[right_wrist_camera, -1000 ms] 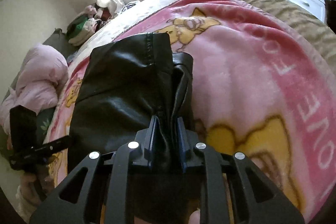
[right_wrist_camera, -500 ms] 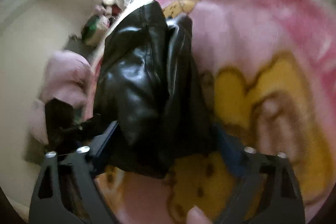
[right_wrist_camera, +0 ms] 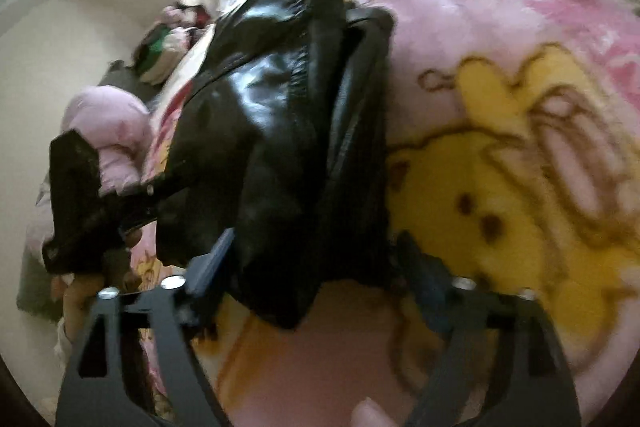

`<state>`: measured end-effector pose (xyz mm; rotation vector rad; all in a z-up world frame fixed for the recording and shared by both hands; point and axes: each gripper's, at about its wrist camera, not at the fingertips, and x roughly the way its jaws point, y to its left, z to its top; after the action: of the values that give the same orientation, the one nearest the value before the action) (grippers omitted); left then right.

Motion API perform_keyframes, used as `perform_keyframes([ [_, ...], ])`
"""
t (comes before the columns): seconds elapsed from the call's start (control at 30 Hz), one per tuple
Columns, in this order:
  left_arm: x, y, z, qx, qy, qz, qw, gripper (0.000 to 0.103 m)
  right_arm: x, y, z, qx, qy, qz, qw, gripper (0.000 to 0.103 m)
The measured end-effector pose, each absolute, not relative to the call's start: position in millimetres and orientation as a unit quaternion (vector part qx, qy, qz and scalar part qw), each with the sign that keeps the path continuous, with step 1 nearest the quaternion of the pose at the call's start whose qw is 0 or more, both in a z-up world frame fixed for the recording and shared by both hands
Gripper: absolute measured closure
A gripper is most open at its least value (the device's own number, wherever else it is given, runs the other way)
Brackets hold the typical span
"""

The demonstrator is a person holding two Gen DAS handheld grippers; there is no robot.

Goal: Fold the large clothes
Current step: 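Release the bundle and smooth it with both open tools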

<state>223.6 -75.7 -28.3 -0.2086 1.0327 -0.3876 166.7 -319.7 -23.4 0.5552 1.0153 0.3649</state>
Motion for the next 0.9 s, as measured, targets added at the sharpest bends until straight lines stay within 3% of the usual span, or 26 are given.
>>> perform_keyframes([
  [0.2,217,-83,-17,-0.054,0.468,-0.173,0.865,0.019,205,-335,37,0.218,0.394,0.122,0.885,0.011],
  [0.37,204,-94,3,-0.016,0.440,-0.175,0.880,0.019,281,-298,37,0.138,0.422,0.104,0.890,0.011],
  [0.5,197,-101,14,0.011,0.424,-0.184,0.887,0.019,312,-286,20,0.145,0.446,0.102,0.878,0.012],
  [0.57,197,-103,14,0.010,0.425,-0.193,0.885,0.025,320,-281,13,0.151,0.451,0.100,0.874,0.012],
  [0.63,197,-106,10,0.004,0.434,-0.203,0.878,0.037,327,-280,8,0.159,0.464,0.108,0.865,0.026],
  [0.67,197,-107,7,0.001,0.439,-0.207,0.874,0.041,329,-280,6,0.160,0.469,0.110,0.862,0.059],
  [0.7,197,-108,4,0.003,0.440,-0.206,0.874,0.041,328,-281,9,0.155,0.467,0.106,0.864,0.079],
  [0.77,196,-110,1,0.010,0.439,-0.204,0.875,0.041,322,-285,19,0.154,0.446,0.123,0.873,0.090],
  [0.9,196,-114,-2,0.000,0.440,-0.221,0.870,0.044,317,-297,25,0.150,0.421,0.125,0.886,0.092],
])
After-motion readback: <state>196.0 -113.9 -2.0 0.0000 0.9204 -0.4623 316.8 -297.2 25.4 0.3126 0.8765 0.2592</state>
